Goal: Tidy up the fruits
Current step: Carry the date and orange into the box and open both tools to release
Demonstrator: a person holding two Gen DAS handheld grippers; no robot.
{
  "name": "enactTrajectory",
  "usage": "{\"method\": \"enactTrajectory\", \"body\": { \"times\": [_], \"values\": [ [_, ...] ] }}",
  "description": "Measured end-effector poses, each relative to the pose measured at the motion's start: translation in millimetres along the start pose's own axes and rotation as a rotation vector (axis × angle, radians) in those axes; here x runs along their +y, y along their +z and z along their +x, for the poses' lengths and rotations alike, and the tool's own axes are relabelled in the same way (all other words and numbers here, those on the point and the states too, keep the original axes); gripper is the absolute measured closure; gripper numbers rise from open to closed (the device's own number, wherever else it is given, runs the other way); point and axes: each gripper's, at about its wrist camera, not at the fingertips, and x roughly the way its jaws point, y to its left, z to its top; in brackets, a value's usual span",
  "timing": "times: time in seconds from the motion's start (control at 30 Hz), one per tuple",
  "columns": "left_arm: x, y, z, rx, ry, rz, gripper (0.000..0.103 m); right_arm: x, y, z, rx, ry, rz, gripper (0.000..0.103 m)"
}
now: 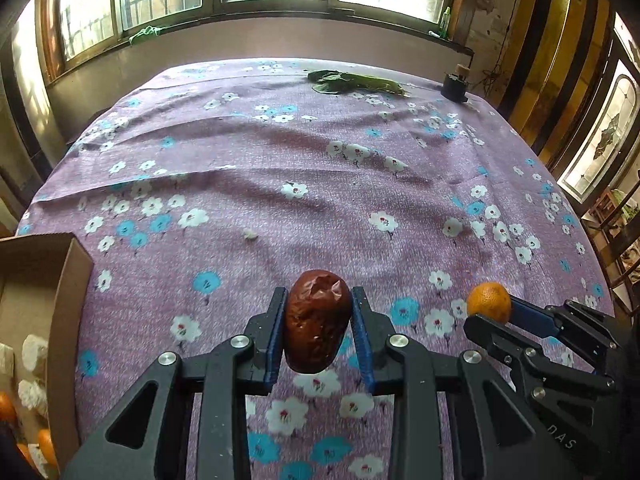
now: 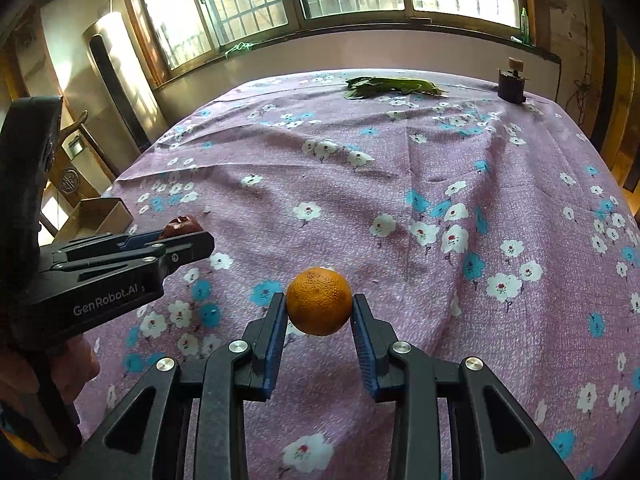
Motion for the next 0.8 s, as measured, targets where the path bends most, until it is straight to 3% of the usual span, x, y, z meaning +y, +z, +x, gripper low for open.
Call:
{"method": "enactTrajectory", "body": {
  "times": [0.43,0.8],
  "values": [
    [43.1,-65.0,-74.7,-0.073,0.065,-0.003,0.073,67.6,-34.6,-24.7,-0.002,0.086,-0.061,0.068],
    [86.0,-83.0,-111.1,-0.104,0.144,-0.039,0.073,132.0,-32.6,-22.3,0.013,0.187,-0.131,0.068]
  ]
}}
